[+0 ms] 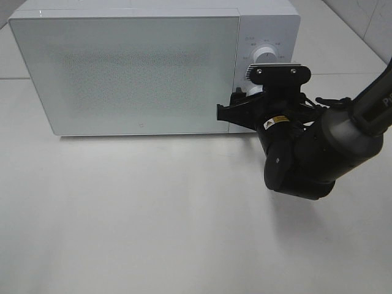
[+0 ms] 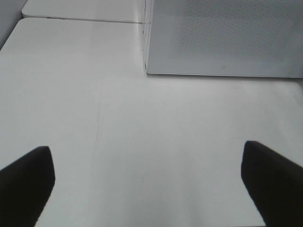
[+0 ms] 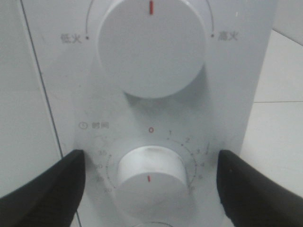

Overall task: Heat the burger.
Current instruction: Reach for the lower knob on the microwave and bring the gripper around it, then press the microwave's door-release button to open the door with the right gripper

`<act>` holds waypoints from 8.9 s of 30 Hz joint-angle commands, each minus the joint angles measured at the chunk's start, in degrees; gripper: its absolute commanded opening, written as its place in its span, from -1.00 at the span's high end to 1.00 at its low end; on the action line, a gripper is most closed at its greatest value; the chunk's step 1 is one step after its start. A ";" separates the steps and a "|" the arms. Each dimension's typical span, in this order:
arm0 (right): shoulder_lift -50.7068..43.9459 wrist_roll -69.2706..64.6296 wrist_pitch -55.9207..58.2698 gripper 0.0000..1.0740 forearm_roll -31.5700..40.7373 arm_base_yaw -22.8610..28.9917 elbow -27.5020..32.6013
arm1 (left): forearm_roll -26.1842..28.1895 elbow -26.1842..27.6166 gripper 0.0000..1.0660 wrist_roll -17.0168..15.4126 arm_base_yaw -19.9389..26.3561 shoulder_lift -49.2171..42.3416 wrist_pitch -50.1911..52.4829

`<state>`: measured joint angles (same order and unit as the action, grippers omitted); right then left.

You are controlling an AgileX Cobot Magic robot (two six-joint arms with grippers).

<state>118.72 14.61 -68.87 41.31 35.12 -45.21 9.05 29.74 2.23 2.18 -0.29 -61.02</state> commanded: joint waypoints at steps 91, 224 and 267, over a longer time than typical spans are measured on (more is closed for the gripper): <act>1.32 -70.99 -5.21 1.00 -9.05 -0.40 -1.03 | 0.34 -0.23 -0.88 -0.40 0.00 -1.09 -0.06; -71.91 -14.61 113.33 -0.42 -39.42 -13.06 3.44 | 0.34 -0.23 -0.88 -0.40 0.00 -1.09 -0.06; -120.49 -15.41 125.71 -0.42 -42.28 -27.73 16.50 | 0.34 -0.23 -0.88 -0.40 0.00 -1.09 -0.06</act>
<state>-0.23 -1.38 57.18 -0.57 7.62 -28.93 9.05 29.74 2.23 2.18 -0.29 -61.02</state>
